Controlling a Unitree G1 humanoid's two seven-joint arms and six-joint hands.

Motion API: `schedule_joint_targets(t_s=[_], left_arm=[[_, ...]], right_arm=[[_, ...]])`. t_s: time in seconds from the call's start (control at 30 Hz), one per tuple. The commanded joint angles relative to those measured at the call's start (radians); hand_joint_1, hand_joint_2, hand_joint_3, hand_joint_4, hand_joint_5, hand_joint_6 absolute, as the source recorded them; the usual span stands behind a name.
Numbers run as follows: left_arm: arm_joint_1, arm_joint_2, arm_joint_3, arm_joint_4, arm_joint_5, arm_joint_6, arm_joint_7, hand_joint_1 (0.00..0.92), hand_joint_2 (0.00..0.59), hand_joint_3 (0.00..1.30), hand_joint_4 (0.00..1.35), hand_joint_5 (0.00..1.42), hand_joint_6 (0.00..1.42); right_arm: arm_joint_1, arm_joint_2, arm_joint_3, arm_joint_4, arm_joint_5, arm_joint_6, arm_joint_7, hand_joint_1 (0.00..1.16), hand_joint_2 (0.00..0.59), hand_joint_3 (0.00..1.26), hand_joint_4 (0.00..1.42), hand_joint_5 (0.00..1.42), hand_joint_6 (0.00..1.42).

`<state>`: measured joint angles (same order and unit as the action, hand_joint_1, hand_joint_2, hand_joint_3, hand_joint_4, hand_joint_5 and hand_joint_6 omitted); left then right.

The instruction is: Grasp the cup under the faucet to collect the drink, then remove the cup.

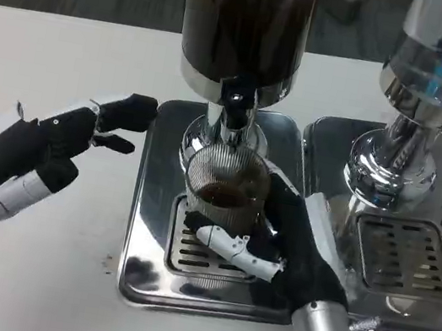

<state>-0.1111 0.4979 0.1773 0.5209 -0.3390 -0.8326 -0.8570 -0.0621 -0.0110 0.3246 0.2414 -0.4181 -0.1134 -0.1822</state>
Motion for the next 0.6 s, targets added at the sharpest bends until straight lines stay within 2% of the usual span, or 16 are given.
schedule_joint_targets(t_s=[0.03, 0.2, 0.53, 0.6], left_arm=[[0.009, 0.015, 0.0, -0.007, 0.023, 0.006, 0.008, 0.0, 0.1, 0.19, 0.16, 0.16, 0.3], [0.012, 0.017, -0.001, -0.01, 0.025, 0.007, 0.009, 0.0, 0.105, 0.19, 0.16, 0.17, 0.3], [0.014, 0.02, 0.002, -0.014, 0.03, 0.01, 0.012, 0.0, 0.11, 0.19, 0.17, 0.18, 0.32], [0.014, 0.02, 0.002, -0.015, 0.031, 0.01, 0.012, 0.0, 0.111, 0.19, 0.17, 0.18, 0.32]], right_arm=[[0.019, 0.004, 0.025, 0.015, -0.038, 0.021, -0.015, 0.65, 0.092, 0.27, 0.27, 0.32, 0.47], [0.024, 0.011, 0.033, 0.014, -0.054, 0.02, -0.037, 0.66, 0.088, 0.29, 0.32, 0.39, 0.56], [0.031, 0.036, 0.05, 0.018, -0.082, 0.03, -0.096, 0.67, 0.084, 0.38, 0.43, 0.55, 0.84], [0.032, 0.039, 0.052, 0.021, -0.084, 0.028, -0.105, 0.68, 0.099, 0.4, 0.45, 0.58, 0.89]])
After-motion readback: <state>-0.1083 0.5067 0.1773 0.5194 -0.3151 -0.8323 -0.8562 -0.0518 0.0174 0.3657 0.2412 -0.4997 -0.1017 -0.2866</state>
